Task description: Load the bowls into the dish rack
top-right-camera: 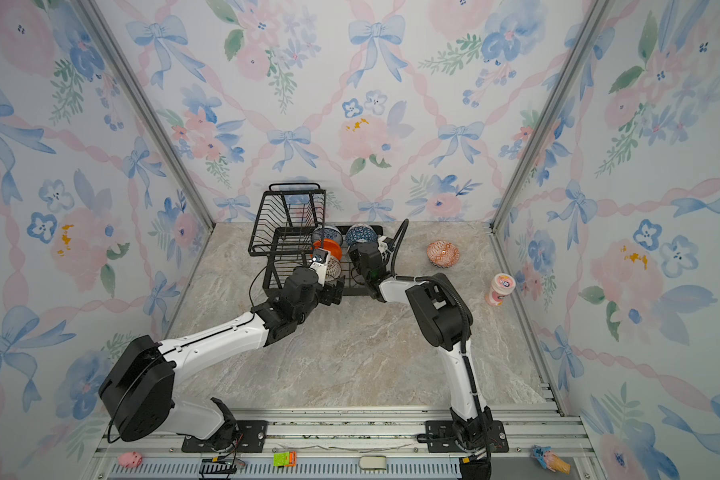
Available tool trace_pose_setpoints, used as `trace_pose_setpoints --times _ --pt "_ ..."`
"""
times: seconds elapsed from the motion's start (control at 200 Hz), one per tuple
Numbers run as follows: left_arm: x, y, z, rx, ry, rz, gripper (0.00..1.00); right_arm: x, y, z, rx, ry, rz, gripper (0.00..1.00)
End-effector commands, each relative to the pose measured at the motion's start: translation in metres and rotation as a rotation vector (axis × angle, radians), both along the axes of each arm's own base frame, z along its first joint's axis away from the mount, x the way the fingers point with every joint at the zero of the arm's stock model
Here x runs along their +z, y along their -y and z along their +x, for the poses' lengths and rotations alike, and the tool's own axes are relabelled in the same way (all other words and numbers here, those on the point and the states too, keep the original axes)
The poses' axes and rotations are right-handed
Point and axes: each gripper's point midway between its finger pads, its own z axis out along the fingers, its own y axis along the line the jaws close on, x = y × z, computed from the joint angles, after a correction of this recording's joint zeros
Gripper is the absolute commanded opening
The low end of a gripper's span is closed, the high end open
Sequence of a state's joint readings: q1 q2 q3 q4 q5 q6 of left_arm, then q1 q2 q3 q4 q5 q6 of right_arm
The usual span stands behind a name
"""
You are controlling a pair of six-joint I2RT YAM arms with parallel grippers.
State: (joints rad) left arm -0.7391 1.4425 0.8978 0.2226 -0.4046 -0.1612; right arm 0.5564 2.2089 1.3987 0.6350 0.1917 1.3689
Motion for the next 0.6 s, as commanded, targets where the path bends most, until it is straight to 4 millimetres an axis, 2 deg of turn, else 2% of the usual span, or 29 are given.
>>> trace_pose_setpoints --times 0.0,0.59 --pt "0.022 0.0 0.001 0.004 0.052 -0.02 0.98 0.023 0.001 -0.003 0.0 0.023 -0.021 0.28" --pt "0.028 -0.005 0.002 0.024 0.07 -0.008 0.98 0.041 0.008 -0.01 0.003 0.048 -0.043 0.33"
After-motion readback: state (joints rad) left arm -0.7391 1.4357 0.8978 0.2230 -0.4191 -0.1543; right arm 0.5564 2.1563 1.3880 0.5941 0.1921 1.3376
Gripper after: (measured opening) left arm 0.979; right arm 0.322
